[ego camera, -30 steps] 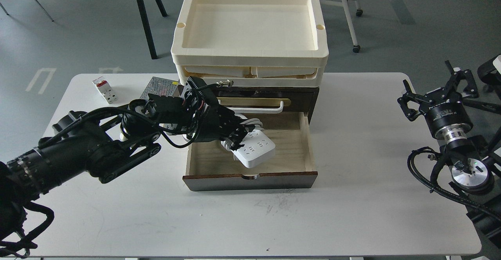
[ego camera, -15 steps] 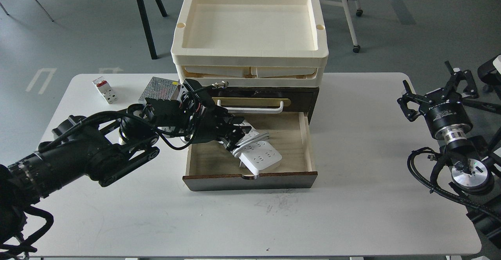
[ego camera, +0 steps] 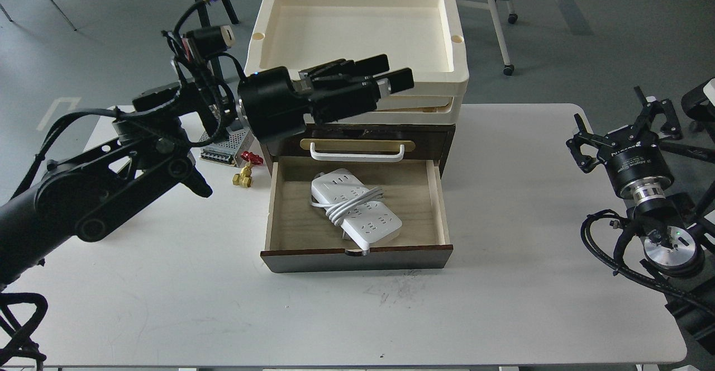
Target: Put charging cable into cabinet
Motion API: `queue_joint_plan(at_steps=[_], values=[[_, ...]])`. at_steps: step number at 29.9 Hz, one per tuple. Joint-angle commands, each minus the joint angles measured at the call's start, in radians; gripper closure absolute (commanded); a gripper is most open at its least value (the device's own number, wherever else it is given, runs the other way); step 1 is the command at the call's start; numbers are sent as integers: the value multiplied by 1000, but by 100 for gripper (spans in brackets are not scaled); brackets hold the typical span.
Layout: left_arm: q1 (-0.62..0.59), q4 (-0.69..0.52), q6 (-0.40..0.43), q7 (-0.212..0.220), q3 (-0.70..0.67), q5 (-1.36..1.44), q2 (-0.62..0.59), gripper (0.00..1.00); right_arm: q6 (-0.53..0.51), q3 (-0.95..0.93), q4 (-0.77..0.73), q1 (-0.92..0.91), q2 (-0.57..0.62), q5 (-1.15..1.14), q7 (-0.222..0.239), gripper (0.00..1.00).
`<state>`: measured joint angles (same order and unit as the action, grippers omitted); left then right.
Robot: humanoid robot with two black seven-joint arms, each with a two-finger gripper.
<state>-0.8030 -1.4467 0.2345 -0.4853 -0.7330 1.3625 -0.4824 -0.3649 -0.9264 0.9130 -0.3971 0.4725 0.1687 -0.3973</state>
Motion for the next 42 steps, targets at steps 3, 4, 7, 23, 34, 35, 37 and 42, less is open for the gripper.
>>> queue_joint_plan(at_steps=[3, 4, 7, 23, 34, 35, 37, 42], values=[[4, 29, 8, -3, -230, -472, -48, 1, 0, 1, 3, 1, 0, 0, 0, 0], [5, 60, 8, -3, -264, -546, -59, 1, 0, 1, 3, 1, 0, 0, 0, 0], [5, 188, 11, -3, -295, -719, -100, 1, -2, 3, 3, 1, 0, 0, 0, 0], [120, 866, 254, 99, -287, -1389, -47, 0, 1, 4, 3, -2, 0, -2, 9, 0], [191, 918, 254, 117, -278, -1386, 88, 0, 26, -3, -2, -6, 0, -2, 12, 0], [194, 914, 254, 116, -275, -1384, 102, 0, 32, -11, -3, -6, 0, -2, 9, 0], [197, 904, 254, 110, -258, -1385, 116, 0, 37, -14, -6, -6, 0, -2, 9, 0], [194, 901, 254, 113, -252, -1385, 114, 0, 37, -54, -8, -9, 0, -2, -4, 0]])
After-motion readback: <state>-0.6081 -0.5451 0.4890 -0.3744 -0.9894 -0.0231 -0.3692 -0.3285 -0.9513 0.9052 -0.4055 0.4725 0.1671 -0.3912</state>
